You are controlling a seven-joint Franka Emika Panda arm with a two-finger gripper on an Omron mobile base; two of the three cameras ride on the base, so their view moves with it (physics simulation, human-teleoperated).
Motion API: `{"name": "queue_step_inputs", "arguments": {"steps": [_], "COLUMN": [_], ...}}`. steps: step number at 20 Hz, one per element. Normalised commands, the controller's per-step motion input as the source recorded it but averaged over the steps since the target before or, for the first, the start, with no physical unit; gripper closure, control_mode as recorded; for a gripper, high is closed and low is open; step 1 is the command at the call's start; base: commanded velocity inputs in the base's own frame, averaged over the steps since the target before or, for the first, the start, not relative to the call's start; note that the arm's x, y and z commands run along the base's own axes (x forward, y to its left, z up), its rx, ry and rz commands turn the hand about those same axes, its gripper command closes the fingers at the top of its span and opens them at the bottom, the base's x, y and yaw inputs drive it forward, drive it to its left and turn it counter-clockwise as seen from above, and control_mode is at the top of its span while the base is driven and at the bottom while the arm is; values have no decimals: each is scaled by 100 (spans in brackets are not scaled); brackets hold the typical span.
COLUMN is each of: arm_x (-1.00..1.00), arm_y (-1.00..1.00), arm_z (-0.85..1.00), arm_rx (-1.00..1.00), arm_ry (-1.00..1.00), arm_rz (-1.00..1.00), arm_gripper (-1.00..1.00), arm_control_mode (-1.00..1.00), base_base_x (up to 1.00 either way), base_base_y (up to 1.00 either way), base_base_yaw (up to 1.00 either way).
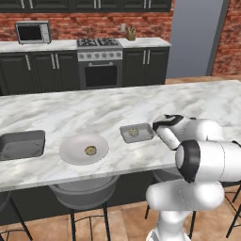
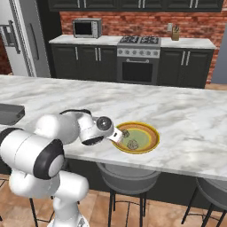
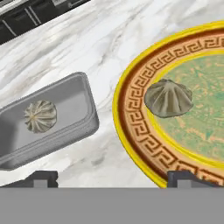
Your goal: Place two dumplings into each of the tupperware containers and then place the containers in the fridge.
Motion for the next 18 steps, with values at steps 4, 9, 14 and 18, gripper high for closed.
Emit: {"name": "queue_step_inputs", "arguments": {"steps": [4, 9, 14, 18], "arm_x": [-53, -5, 0, 1], "arm_y": [-81, -61, -61, -7], "arm_z": [77, 90, 31, -29], "arm_rx": [-10, -8, -12, 0], "arm_ry": [14, 15, 38, 26], "arm_rz": [0, 5, 2, -2], "arm_gripper": [-100, -100, -100, -100], "arm_control_mode": [-100, -100, -100, -100], "base_base_x": [0, 0, 0, 0], "base_base_y": [0, 0, 0, 0], "base_base_yaw": [0, 0, 0, 0]}}
